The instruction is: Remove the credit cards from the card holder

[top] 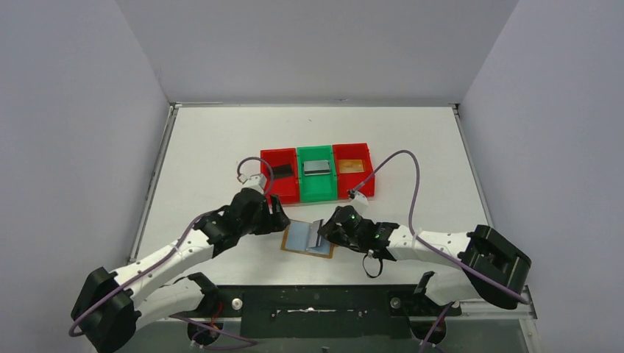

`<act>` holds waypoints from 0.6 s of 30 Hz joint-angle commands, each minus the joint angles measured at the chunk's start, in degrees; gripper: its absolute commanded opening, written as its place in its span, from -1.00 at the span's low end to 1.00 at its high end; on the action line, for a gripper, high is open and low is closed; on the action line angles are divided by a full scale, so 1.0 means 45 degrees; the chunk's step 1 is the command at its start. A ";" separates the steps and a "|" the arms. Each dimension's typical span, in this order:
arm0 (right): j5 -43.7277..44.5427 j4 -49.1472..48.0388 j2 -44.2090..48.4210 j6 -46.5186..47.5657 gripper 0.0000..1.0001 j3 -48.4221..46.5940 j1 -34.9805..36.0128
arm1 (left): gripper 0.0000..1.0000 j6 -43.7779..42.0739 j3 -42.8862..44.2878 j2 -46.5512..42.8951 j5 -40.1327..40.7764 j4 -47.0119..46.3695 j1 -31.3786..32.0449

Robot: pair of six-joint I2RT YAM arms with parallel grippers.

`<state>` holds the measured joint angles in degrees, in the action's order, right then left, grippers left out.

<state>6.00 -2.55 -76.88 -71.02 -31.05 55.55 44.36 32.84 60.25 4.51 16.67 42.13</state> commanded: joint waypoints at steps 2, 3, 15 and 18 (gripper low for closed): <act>0.1231 0.0579 0.1333 0.1289 -1.00 -0.0639 0.0063 | 0.40 -0.0761 0.0704 -0.1882 0.1077 0.1176 -0.1278; 0.1412 0.0570 0.1517 0.1435 -1.00 -0.0630 0.0090 | 0.45 -0.0976 0.0809 -0.2155 0.1047 0.1328 -0.1616; 0.2310 -0.0234 0.2824 0.2588 -1.00 -0.0249 0.0195 | 0.73 -0.3927 0.2538 -0.3334 0.1922 0.2607 -0.3698; 0.2535 -0.0430 0.2998 0.3010 -1.00 -0.0328 0.0214 | 0.75 -0.4655 0.2178 -0.3949 0.2623 0.2257 -0.3703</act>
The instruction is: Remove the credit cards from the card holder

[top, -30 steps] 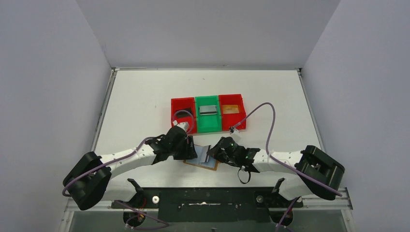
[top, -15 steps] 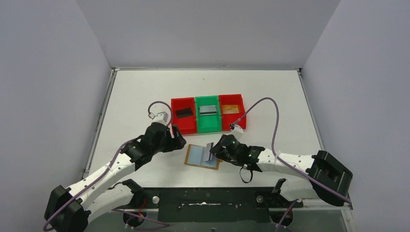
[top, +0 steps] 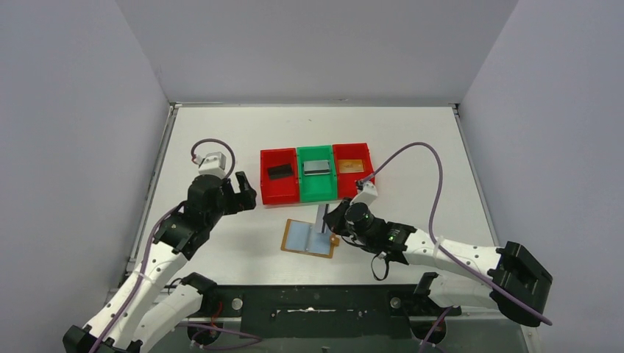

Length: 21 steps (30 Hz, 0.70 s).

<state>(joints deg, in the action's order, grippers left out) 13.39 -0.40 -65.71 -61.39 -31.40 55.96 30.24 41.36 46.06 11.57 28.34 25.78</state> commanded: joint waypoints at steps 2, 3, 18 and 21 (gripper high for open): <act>0.1024 -0.0939 0.0625 0.1238 -1.00 -0.0417 0.0111 | 0.76 -0.1689 -0.0114 -0.1175 0.1554 -0.0477 -0.0065; 0.1072 -0.0915 0.0688 0.1434 -1.00 -0.0524 0.0116 | 0.76 -0.1670 -0.0352 -0.1333 0.1806 -0.0545 -0.0065; 0.3108 -0.0070 0.2033 0.7052 -1.00 -0.1960 0.0106 | 0.79 -0.1418 -0.0730 -0.1029 0.2853 -0.1270 -0.0084; 0.3493 -0.0253 0.1792 0.8890 -1.00 -0.2305 0.0062 | 0.79 -0.1514 -0.0736 -0.1052 0.2973 -0.1321 -0.0238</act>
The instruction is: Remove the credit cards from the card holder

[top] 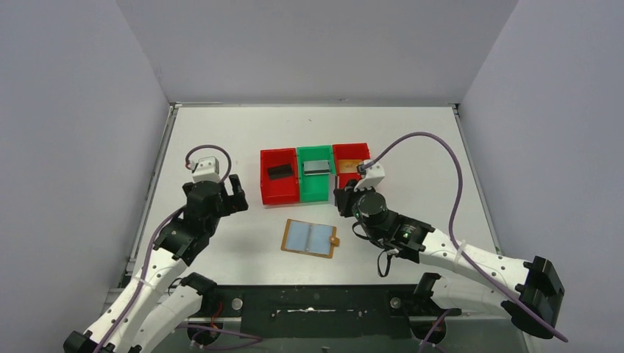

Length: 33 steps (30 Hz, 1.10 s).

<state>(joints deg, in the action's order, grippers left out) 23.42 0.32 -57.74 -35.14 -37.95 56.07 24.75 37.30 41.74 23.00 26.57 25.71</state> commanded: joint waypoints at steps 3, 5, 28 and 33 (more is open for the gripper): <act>0.1453 -0.0547 -0.0526 0.4899 -1.00 -0.1477 0.0017 | 0.79 -0.0305 0.0159 -0.0159 0.0593 -0.0885 -0.0408; 0.1503 -0.0587 -0.0974 0.6084 -1.00 -0.1877 -0.0010 | 0.79 -0.0347 0.0140 -0.0236 0.0668 -0.0884 -0.0500; -0.4026 0.3014 -0.7999 1.6674 -1.00 -0.7276 -0.1679 | 0.79 -0.0437 0.0129 -0.0628 0.0809 -0.0930 -0.0811; -0.3348 0.2919 -0.8805 1.7805 -1.00 -0.7592 -0.1788 | 0.79 -0.0452 0.0129 -0.0753 0.0906 -0.0905 -0.0888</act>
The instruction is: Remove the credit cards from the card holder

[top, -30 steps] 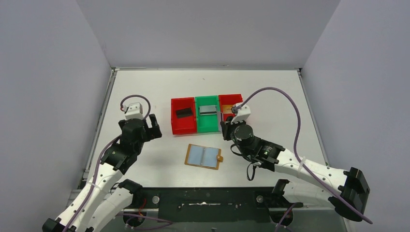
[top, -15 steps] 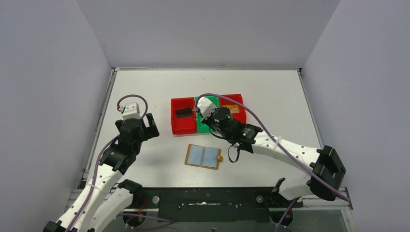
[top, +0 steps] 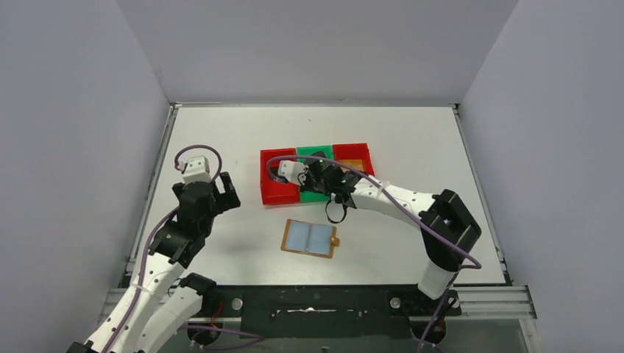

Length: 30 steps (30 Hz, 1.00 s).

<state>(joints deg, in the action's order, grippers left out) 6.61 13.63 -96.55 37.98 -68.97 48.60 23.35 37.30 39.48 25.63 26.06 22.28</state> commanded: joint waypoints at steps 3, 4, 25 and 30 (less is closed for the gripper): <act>0.0136 -0.0078 -0.0434 0.2100 -1.00 -0.0824 -0.0358 | 0.79 -0.0148 0.0129 -0.0323 0.0362 -0.0792 -0.0147; -0.0043 -0.0130 -0.0521 0.2224 -1.00 -0.0850 -0.0474 | 0.79 -0.0150 0.0129 -0.0333 0.0348 -0.0785 -0.0157; -0.1953 -0.1589 -0.3106 0.4474 -1.00 -0.2121 -0.1903 | 0.79 -0.0190 -0.0163 -0.0591 0.0438 -0.0889 -0.0215; -0.2144 -0.2046 -0.3430 0.4927 -0.98 -0.2075 -0.2025 | 0.79 -0.0190 -0.0183 -0.0574 0.0381 -0.0928 -0.0241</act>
<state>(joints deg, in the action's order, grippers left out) -1.83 9.21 -111.07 57.12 -76.51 40.05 23.24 36.07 37.39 26.70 25.45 21.63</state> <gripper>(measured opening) 0.040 0.895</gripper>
